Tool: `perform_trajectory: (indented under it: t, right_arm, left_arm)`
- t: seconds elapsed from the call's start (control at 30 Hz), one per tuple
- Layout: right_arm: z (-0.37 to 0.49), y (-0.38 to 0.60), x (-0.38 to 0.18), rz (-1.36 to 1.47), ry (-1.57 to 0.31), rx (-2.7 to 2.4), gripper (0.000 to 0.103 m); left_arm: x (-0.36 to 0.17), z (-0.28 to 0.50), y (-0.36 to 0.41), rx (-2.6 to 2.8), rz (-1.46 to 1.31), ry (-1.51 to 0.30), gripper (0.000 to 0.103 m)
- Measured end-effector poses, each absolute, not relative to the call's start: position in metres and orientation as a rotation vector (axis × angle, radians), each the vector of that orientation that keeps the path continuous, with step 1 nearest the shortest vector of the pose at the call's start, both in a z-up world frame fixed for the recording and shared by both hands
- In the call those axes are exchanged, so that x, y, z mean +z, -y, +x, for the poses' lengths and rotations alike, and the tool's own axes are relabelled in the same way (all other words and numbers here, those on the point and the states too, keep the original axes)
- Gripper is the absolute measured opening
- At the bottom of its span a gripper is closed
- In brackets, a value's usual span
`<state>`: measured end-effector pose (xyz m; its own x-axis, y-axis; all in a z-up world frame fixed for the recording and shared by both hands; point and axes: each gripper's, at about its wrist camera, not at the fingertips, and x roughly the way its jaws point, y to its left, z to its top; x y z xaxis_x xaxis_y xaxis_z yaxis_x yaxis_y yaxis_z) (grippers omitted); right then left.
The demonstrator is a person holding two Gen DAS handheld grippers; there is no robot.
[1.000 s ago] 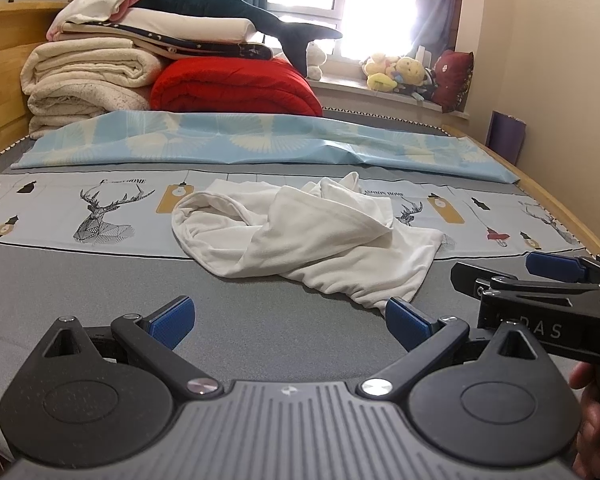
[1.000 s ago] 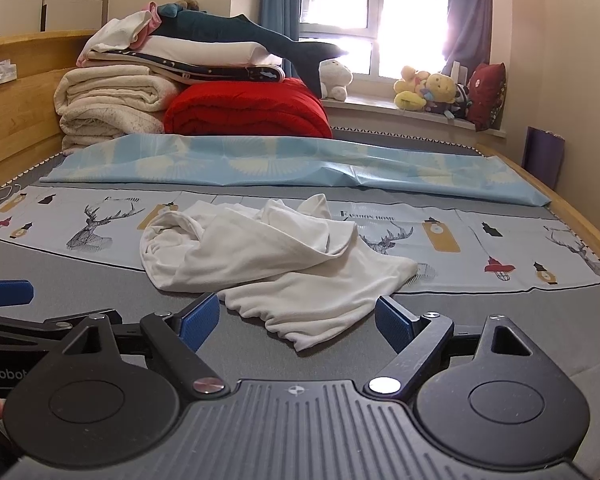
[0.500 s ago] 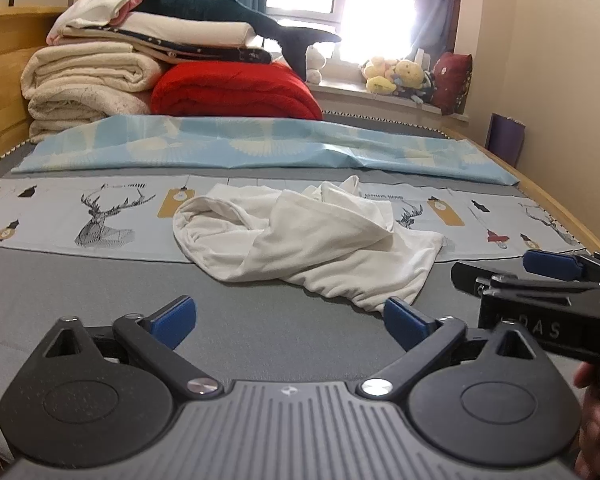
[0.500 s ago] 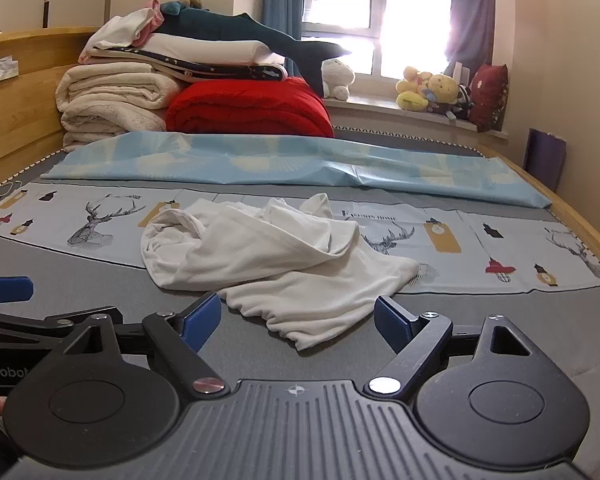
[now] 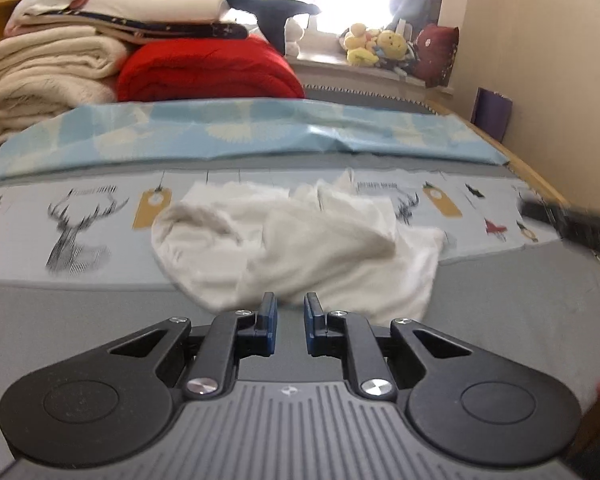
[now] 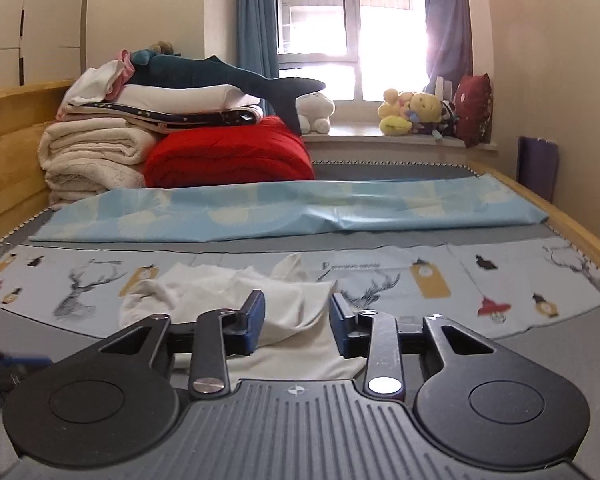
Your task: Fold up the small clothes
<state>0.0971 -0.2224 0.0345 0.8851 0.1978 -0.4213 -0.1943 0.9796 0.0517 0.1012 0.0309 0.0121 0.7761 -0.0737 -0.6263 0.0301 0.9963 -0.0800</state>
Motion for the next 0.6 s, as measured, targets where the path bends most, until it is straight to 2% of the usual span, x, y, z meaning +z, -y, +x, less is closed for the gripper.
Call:
perform_trajectory:
  t: [0.1,0.2,0.23,0.27,0.4,0.57,0.6]
  right_arm:
    - [0.103,0.231,0.018,0.018,-0.435,0.162,0.041]
    - [0.108,0.241,0.01,0.152,-0.512,0.155,0.048]
    - [0.109,0.242,0.01,0.179,-0.512,0.186,0.054]
    - [0.109,0.238,0.01,0.159,-0.511,0.215,0.057]
    - [0.118,0.221,0.007,0.002,-0.521,0.256,0.058]
    - [0.128,0.221,0.007,0.011,-0.566,0.317,0.065]
    - [0.13,0.221,0.006,0.007,-0.578,0.323,0.065]
  left_arm:
    - [-0.003,0.143,-0.041,-0.059,-0.071,-0.683,0.015]
    - [-0.038,0.176,-0.053,-0.035,-0.121,-0.721,0.015]
    - [-0.053,0.191,-0.057,-0.006,-0.149,-0.773,0.015]
    - [-0.059,0.201,-0.058,0.012,-0.179,-0.793,0.016]
    - [-0.07,0.231,-0.059,0.025,-0.253,-0.743,0.021]
    - [-0.074,0.263,-0.055,0.038,-0.332,-0.69,0.062]
    - [-0.075,0.268,-0.053,0.044,-0.337,-0.686,0.065]
